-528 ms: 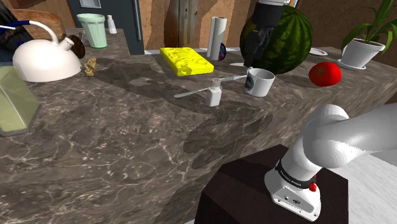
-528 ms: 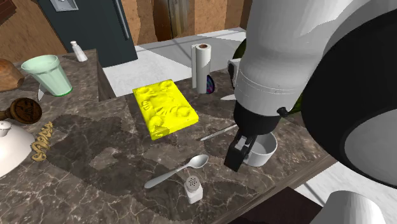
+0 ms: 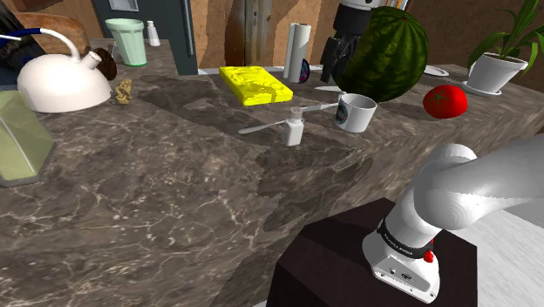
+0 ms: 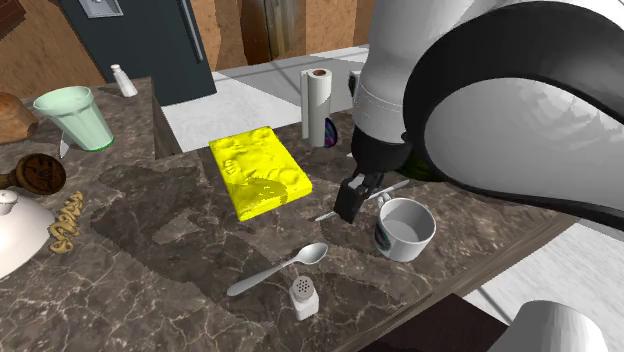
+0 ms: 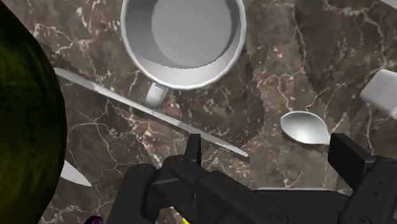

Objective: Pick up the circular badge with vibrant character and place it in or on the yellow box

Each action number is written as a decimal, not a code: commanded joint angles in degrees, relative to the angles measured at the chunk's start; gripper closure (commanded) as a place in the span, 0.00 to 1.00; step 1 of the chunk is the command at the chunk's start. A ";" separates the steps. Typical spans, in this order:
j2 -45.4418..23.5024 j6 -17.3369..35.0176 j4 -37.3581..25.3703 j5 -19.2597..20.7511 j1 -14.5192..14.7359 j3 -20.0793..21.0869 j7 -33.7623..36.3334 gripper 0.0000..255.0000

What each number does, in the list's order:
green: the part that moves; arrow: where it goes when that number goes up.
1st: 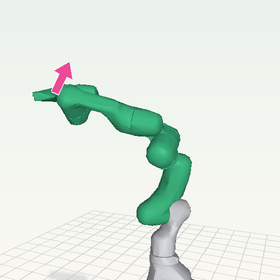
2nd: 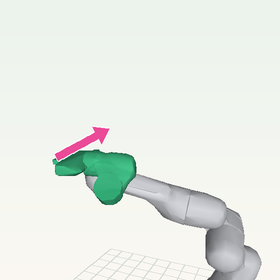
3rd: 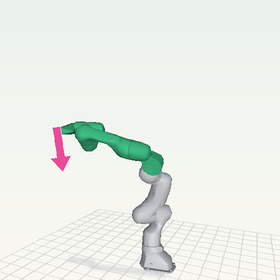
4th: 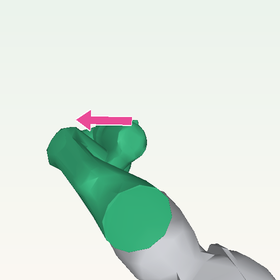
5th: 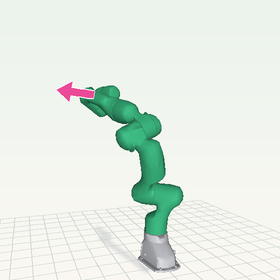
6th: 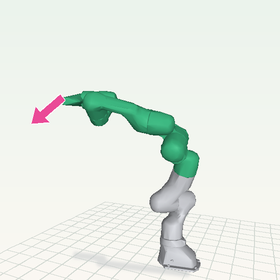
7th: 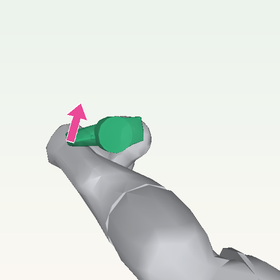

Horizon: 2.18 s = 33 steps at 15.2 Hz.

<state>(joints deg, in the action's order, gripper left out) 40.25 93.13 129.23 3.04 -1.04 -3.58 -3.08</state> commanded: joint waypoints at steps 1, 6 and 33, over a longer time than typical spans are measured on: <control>-2.67 3.36 -0.92 0.76 -0.71 -1.75 -1.19 0.00; -9.24 10.25 -4.35 1.42 -1.97 -5.57 -3.58 0.00; -37.04 29.94 -22.81 -9.02 -4.45 -18.06 -15.20 0.00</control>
<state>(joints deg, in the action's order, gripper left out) 3.31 122.93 106.40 -5.92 -5.50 -21.64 -18.26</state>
